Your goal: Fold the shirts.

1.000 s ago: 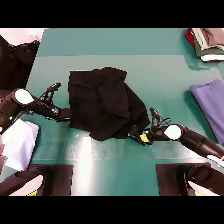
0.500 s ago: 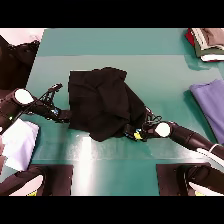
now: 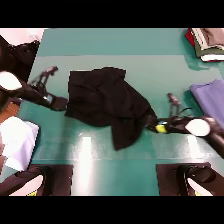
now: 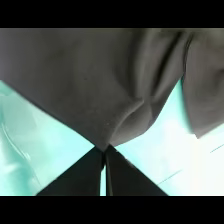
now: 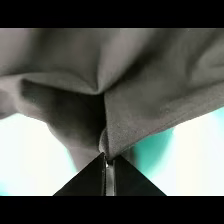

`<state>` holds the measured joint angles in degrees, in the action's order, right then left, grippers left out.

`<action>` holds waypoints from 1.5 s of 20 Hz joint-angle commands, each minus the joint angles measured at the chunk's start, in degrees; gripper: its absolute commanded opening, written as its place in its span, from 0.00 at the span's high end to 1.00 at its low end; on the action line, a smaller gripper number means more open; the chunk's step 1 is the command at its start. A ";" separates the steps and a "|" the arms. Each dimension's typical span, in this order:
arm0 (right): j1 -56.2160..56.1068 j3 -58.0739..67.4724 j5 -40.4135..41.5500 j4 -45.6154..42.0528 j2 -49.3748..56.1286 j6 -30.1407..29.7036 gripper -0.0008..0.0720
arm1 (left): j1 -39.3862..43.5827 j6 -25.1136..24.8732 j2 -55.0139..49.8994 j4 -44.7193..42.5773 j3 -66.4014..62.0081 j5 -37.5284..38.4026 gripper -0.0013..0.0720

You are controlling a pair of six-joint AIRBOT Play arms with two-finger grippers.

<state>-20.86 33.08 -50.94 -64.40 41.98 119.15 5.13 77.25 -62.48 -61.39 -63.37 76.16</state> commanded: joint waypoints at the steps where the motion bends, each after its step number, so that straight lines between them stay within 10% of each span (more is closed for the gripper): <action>1: 12.20 3.89 -7.98 -1.70 -10.88 -4.39 0.96 | 0.02 -0.15 0.07 -0.02 -12.44 4.90 0.95; 13: 41.09 47.12 -18.53 -1.11 -7.61 -27.19 0.96 | 0.02 2.49 0.50 -0.04 -58.86 6.40 0.95; 23: 41.07 85.35 -25.59 -1.33 6.14 -29.70 0.96 | 0.02 2.58 13.79 -0.07 -59.65 -7.78 0.95; 30: 41.09 84.59 -24.37 -6.25 4.00 -29.24 0.96 | 0.00 5.03 14.80 -4.13 -59.71 -3.89 0.95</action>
<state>20.21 118.98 -75.75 -68.51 46.70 89.60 5.15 81.43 -48.01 -61.73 -123.83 69.67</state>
